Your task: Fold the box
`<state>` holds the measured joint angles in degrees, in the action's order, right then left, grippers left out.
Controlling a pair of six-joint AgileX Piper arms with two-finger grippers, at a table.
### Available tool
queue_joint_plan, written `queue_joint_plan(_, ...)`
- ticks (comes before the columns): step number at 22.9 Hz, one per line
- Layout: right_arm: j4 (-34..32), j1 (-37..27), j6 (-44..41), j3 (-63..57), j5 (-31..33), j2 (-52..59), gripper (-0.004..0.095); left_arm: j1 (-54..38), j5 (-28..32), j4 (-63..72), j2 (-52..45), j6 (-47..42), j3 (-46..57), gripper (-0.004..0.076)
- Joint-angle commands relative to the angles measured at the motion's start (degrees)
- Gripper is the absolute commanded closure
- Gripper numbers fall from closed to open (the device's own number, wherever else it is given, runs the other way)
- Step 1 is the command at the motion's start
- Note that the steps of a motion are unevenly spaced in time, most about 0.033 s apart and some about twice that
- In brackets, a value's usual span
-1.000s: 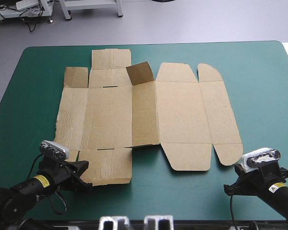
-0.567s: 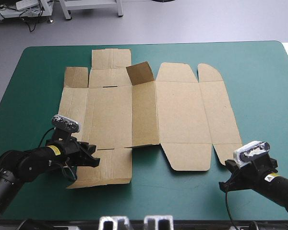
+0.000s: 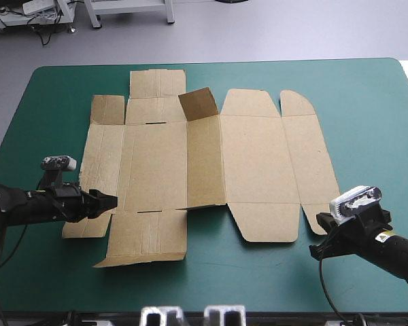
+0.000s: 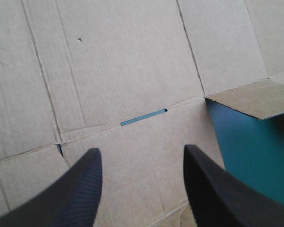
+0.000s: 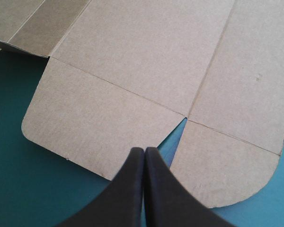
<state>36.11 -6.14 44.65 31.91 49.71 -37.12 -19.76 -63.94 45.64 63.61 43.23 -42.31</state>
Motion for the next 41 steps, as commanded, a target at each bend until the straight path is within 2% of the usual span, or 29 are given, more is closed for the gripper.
queue_joint_plan(1, 2.4, 0.2, 1.5, 1.9, -2.3, -0.4, 0.0931, -5.5, -7.5, 5.4, 7.9, 0.8, -8.6, 0.0223)
queue_joint_plan(4, 2.4, 0.7, 1.5, 1.9, -2.4, -0.4, 0.0931, -7.9, -10.6, 1.3, 16.6, -3.4, -19.4, 0.0199)
queue_joint_plan(8, 3.7, 1.8, 1.6, 1.9, -2.6, -0.4, 0.0932, -7.8, -10.6, -12.1, 25.0, -9.0, -27.6, 0.0199)
queue_joint_plan(17, 4.1, 1.8, 1.9, 1.9, -2.4, -0.4, 0.0932, -7.8, -10.6, -10.8, 32.4, -3.3, -27.4, 0.0198)
queue_joint_plan(22, 4.1, 1.8, 1.9, 1.9, -2.4, -0.4, 0.0932, -7.8, -10.6, -9.8, 35.4, -3.2, -27.2, 0.0198)
queue_joint_plan(27, 4.1, 1.8, 1.9, 1.9, -2.5, -0.4, 0.0932, -6.4, -10.6, -7.0, 35.9, -1.6, -26.1, 0.0199)
queue_joint_plan(34, 4.1, 1.8, 1.9, 1.9, -2.7, -0.4, 0.0932, 1.0, -10.6, -8.8, 36.8, -1.2, -24.4, 0.0199)
queue_joint_plan(41, 4.5, 1.8, 1.9, 1.9, -2.3, -0.4, 0.0932, 1.9, -10.6, -3.0, 37.2, 1.8, -24.1, 0.0199)
